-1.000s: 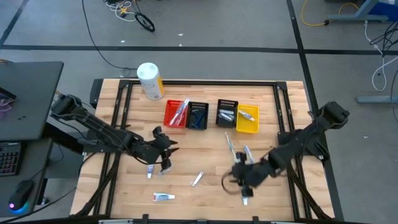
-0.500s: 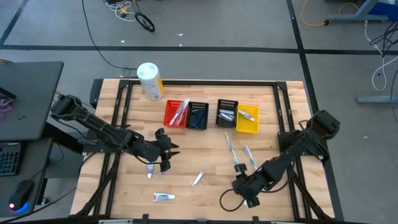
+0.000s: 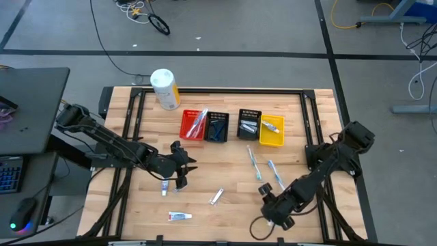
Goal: Pick & Place Travel size toiletries
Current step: Put the white toothpaste into the yellow basket
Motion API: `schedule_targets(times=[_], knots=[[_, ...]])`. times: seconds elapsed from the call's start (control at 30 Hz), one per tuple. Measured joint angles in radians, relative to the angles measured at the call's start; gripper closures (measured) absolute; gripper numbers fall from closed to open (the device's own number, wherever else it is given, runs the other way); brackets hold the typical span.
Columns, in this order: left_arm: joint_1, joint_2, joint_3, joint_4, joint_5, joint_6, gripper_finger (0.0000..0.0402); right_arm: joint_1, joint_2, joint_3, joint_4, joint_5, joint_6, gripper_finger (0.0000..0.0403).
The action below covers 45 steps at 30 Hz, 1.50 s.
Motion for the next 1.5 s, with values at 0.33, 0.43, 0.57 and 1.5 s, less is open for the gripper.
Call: schedule_targets(times=[0.33,0.43,0.57,1.5], knots=[[0.000,0.000,0.000,0.000,-0.011,-0.013,0.0274,0.091,0.006,0.000,-0.055,0.060,-0.218,0.0233],[0.000,0.000,0.000,0.001,-0.020,-0.057,0.0274,0.102,0.011,-0.003,-0.045,0.080,-0.261,0.0233],[0.000,0.001,0.000,0.004,-0.023,-0.110,0.0274,0.105,0.010,-0.046,0.022,0.080,-0.303,0.0233],[-0.001,0.001,0.000,0.004,-0.052,-0.187,0.0274,0.111,0.002,-0.234,0.424,0.308,-0.335,0.0233]])
